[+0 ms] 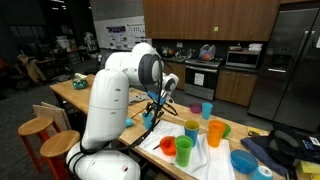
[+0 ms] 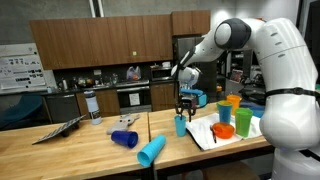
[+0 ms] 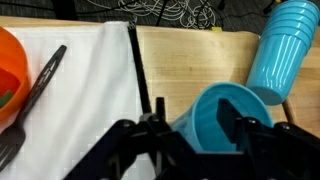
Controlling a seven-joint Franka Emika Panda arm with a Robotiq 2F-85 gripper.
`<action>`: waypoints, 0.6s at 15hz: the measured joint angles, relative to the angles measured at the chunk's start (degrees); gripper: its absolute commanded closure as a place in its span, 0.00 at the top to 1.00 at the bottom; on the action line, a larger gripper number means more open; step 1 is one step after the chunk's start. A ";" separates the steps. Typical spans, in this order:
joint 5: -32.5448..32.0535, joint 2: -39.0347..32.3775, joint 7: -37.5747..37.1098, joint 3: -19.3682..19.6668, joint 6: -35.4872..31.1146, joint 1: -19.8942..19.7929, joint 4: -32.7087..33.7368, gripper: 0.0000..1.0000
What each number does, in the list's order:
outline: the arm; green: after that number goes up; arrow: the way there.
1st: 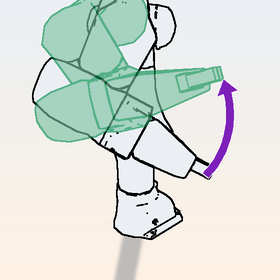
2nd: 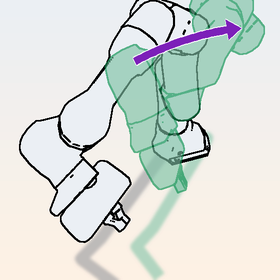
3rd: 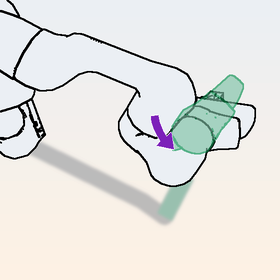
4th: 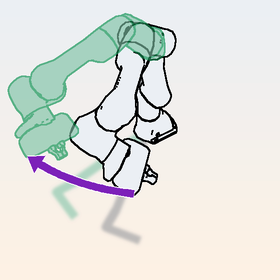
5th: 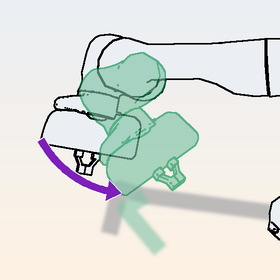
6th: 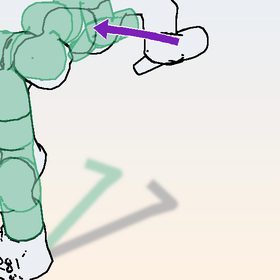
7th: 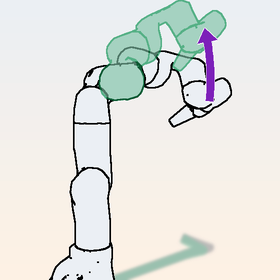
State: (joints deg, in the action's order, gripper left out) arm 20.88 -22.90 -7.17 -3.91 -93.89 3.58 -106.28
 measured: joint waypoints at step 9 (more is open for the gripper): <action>-15.87 9.84 -16.42 -2.67 11.68 9.66 2.69 1.00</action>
State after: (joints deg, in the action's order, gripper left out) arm 5.01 -13.07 -23.59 -6.58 -82.21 13.24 -103.59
